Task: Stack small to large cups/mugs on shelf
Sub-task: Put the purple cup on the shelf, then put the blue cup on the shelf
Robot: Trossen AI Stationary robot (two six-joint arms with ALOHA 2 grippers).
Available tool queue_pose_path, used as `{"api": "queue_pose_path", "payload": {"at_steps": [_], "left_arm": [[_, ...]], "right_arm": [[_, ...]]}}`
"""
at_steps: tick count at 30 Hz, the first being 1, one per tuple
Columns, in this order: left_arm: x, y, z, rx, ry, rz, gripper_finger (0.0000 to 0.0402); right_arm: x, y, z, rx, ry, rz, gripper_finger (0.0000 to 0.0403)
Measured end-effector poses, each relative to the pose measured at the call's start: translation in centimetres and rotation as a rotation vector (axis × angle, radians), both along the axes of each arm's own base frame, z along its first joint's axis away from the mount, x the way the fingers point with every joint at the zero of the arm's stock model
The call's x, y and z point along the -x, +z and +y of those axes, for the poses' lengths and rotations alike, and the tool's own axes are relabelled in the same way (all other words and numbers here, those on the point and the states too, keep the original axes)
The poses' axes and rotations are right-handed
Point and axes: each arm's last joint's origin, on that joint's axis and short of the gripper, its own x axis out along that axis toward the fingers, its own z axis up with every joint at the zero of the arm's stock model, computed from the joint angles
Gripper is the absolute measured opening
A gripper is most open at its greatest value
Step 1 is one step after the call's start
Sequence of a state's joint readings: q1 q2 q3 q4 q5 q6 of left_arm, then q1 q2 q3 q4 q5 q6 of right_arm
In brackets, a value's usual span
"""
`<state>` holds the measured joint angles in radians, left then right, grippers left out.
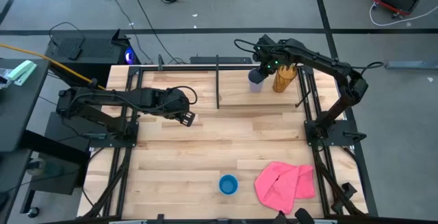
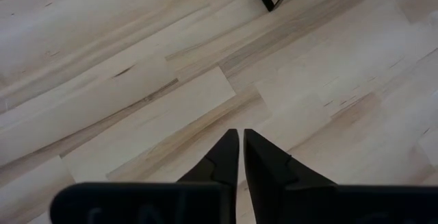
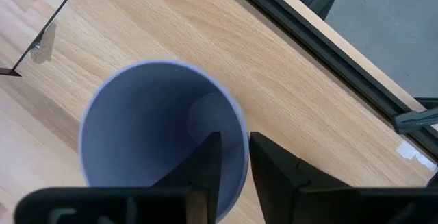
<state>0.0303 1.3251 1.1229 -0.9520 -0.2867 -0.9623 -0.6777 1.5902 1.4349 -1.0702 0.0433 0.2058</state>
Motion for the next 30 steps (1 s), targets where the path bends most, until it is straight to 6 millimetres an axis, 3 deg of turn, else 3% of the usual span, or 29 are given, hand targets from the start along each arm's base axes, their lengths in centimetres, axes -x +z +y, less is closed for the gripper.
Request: {"api": "queue_pose_path", "payload": {"at_steps": [16,23,30], "left_arm": [[0.0,0.0,0.0,0.001,0.002,-0.001,0.0032],[0.0,0.0,0.0,0.001,0.002,-0.001,0.0032],[0.0,0.0,0.0,0.001,0.002,-0.001,0.0040]], "right_arm": [[-0.1,0.6,-0.1,0.011,-0.004,-0.016,0.0087],[-0.2,3.7,-0.2,0.059,-0.007,-0.064,0.0087],[1.0,8.5,1.1,0.048,-0.023,-0.063,0.0087]]}}
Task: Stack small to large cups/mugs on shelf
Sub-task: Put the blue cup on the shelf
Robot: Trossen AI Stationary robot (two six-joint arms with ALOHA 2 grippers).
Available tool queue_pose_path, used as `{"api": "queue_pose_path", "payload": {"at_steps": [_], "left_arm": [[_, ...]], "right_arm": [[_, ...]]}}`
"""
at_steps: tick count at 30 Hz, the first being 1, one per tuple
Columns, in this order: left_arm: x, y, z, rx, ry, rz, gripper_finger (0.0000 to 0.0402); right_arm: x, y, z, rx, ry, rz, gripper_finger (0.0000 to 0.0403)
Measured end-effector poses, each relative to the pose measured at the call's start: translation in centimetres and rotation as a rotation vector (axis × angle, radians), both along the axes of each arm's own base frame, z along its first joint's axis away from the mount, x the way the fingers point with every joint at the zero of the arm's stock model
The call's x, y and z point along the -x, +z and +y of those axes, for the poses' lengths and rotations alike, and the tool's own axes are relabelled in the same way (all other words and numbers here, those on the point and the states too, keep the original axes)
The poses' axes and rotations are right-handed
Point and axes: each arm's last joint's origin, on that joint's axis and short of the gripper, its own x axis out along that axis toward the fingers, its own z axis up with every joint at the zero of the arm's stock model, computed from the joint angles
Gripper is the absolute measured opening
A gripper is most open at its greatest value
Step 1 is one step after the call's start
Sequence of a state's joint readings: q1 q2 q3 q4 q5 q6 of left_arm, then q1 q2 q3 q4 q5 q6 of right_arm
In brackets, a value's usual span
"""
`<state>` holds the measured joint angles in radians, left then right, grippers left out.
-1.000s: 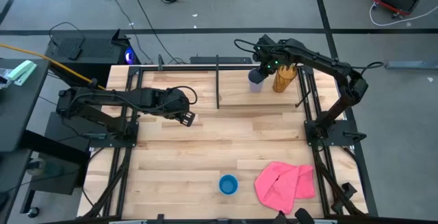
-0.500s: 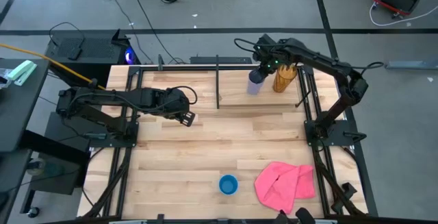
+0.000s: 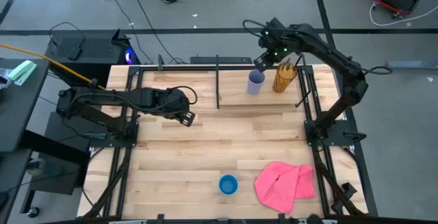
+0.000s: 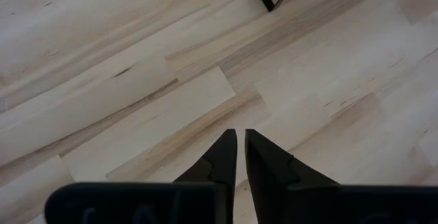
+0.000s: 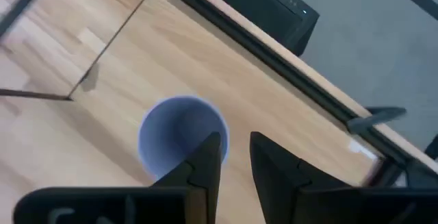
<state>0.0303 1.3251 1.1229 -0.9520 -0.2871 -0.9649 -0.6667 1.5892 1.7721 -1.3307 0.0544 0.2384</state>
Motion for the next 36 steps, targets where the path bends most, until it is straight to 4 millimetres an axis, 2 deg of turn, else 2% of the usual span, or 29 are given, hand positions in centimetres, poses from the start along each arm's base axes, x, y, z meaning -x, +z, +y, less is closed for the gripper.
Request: {"api": "queue_pose_path", "payload": {"at_steps": [4,8,16,23,26,29,36], "left_arm": [[0.0,0.0,0.0,-0.001,-0.003,0.001,0.0038],[0.0,0.0,0.0,-0.003,-0.006,0.002,0.0033],[0.0,0.0,0.0,-0.003,-0.007,0.003,0.0040],[0.0,0.0,0.0,-0.003,-0.008,0.002,0.0035],[0.0,0.0,0.0,-0.003,-0.007,-0.001,0.0032],[-0.1,0.0,0.0,-0.003,-0.007,-0.003,0.0035],[-0.1,0.0,0.0,-0.001,-0.008,0.000,0.0043]], "right_arm": [[-0.2,2.5,2.9,-0.091,0.077,-0.060,0.0087],[-1.1,4.0,7.5,-0.127,0.204,-0.104,0.0087],[-3.5,4.3,19.0,-0.140,0.513,-0.127,0.0087],[-5.7,3.9,27.0,-0.123,0.723,-0.263,0.0087],[-6.9,2.6,29.3,-0.130,0.784,-0.240,0.0087],[-8.3,0.3,31.0,-0.125,0.839,-0.149,0.0087],[-12.1,-5.3,33.6,-0.126,0.952,0.011,0.0087]]}}
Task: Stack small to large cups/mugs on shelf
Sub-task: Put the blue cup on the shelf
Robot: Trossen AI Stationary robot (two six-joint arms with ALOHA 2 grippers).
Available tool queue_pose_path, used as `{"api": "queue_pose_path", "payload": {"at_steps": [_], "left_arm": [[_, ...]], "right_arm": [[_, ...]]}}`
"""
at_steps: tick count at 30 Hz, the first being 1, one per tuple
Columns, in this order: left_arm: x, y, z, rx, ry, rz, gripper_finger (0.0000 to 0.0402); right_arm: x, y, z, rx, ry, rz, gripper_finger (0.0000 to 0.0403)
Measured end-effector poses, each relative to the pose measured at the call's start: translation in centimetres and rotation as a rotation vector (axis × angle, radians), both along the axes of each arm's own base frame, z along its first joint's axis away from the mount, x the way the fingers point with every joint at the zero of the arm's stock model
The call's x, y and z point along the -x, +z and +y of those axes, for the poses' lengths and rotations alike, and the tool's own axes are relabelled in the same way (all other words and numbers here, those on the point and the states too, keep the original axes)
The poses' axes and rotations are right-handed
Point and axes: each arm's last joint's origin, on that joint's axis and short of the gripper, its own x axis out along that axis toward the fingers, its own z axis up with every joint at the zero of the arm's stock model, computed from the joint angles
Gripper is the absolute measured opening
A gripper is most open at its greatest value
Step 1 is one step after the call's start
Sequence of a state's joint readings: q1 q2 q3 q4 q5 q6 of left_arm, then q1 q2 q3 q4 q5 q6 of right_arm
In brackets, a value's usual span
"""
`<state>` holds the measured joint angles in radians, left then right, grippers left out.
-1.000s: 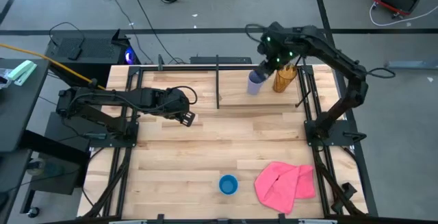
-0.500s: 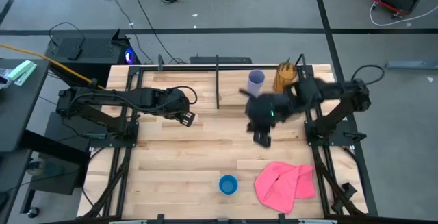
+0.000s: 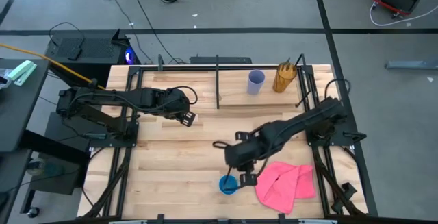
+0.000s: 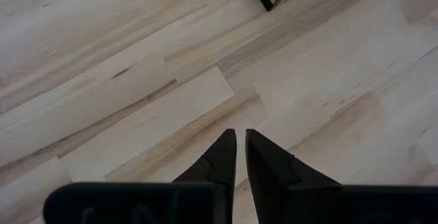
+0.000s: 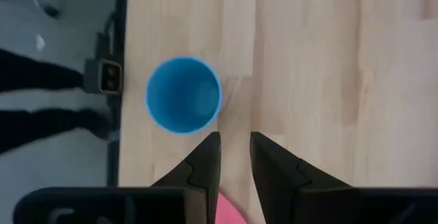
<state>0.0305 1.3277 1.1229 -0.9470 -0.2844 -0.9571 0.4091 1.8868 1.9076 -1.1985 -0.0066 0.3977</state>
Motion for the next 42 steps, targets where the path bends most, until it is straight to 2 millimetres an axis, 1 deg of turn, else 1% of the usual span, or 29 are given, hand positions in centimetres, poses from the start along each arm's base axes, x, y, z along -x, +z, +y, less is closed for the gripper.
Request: {"api": "queue_pose_path", "payload": {"at_steps": [4,12,16,21,27,33,42], "left_arm": [[0.0,0.0,0.0,0.000,0.000,0.004,0.0041],[0.1,0.0,0.0,0.000,0.000,0.008,0.0043],[0.1,0.0,0.0,0.000,0.000,0.008,0.0045],[0.1,0.0,0.0,0.000,0.001,0.007,0.0044],[0.1,0.0,0.0,0.000,0.000,0.007,0.0048],[0.1,0.0,0.0,0.001,0.001,0.008,0.0048],[0.1,0.0,0.0,0.001,0.000,0.008,0.0046]], "right_arm": [[-1.3,-2.7,0.8,0.034,0.039,0.061,0.0087],[-2.7,-6.2,2.5,0.065,0.097,0.118,0.0087],[-3.1,-6.7,3.1,0.058,0.104,0.097,0.0087],[-3.5,-7.0,3.4,0.048,0.103,0.070,0.0087],[-4.2,-8.9,3.7,0.064,0.100,0.113,0.0087],[-4.5,-10.0,3.8,0.070,0.099,0.131,0.0087],[-4.5,-9.5,3.6,0.063,0.088,0.120,0.0087]]}}
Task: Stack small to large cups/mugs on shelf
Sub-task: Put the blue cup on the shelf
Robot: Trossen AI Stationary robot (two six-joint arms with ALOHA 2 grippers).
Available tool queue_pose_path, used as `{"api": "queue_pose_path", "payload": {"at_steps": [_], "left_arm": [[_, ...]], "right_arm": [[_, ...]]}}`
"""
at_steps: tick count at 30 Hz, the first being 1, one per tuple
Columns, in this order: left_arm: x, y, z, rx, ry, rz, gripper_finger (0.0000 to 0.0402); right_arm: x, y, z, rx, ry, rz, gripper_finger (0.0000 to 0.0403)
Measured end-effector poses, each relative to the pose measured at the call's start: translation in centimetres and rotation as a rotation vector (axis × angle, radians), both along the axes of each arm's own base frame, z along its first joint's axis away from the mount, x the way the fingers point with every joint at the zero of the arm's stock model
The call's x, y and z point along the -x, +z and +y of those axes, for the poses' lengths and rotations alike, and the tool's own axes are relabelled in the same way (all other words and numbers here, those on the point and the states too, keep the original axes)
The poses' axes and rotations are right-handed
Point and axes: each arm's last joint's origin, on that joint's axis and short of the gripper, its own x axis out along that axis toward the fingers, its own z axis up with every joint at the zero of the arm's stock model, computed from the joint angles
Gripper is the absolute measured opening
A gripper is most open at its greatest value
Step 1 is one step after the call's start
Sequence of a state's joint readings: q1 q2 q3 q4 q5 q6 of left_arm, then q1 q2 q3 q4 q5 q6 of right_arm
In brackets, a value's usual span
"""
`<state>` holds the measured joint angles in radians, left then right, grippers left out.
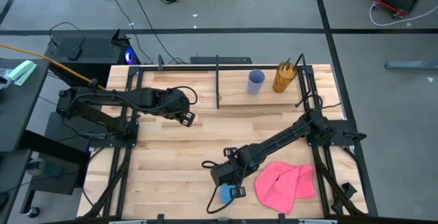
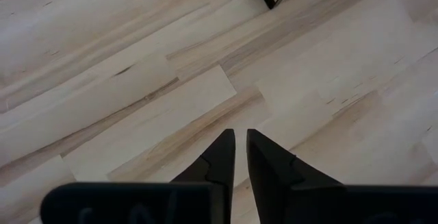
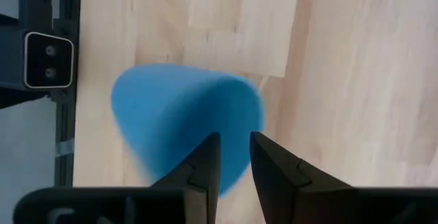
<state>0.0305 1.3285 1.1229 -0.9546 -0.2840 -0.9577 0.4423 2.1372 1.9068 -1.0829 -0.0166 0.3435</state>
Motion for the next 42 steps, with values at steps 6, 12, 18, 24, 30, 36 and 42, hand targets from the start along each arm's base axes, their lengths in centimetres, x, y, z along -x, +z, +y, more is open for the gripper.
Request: {"api": "queue_pose_path", "payload": {"at_steps": [6,12,18,24,30,36,42], "left_arm": [[0.0,0.0,0.0,0.001,0.002,-0.002,0.0046],[0.0,0.0,-0.1,0.029,-0.001,-0.008,0.0050],[-0.2,0.0,-1.3,0.149,-0.072,-0.019,0.0051],[-0.3,0.0,-3.4,0.192,-0.102,-0.048,0.0053],[-1.9,-2.1,-8.0,0.371,-0.259,-0.277,0.0061],[-2.0,-5.5,-11.5,0.524,-0.299,-0.448,0.0063],[-0.6,-6.5,-14.1,0.592,-0.337,-0.407,0.0067]], "right_arm": [[0.2,-0.1,0.3,-0.006,0.018,-0.004,0.0087],[0.6,-1.2,0.4,0.008,0.046,0.032,0.0087],[-0.1,-0.8,-0.3,-0.048,0.093,0.012,0.0087],[-0.6,-0.8,-1.3,-0.087,0.161,0.013,0.0088],[-1.1,-0.7,-2.5,-0.156,0.161,0.028,0.0088],[-0.5,-0.7,-1.3,-0.164,0.193,0.042,0.0085],[0.9,-2.7,0.4,-0.159,0.211,0.098,0.0085]]}}
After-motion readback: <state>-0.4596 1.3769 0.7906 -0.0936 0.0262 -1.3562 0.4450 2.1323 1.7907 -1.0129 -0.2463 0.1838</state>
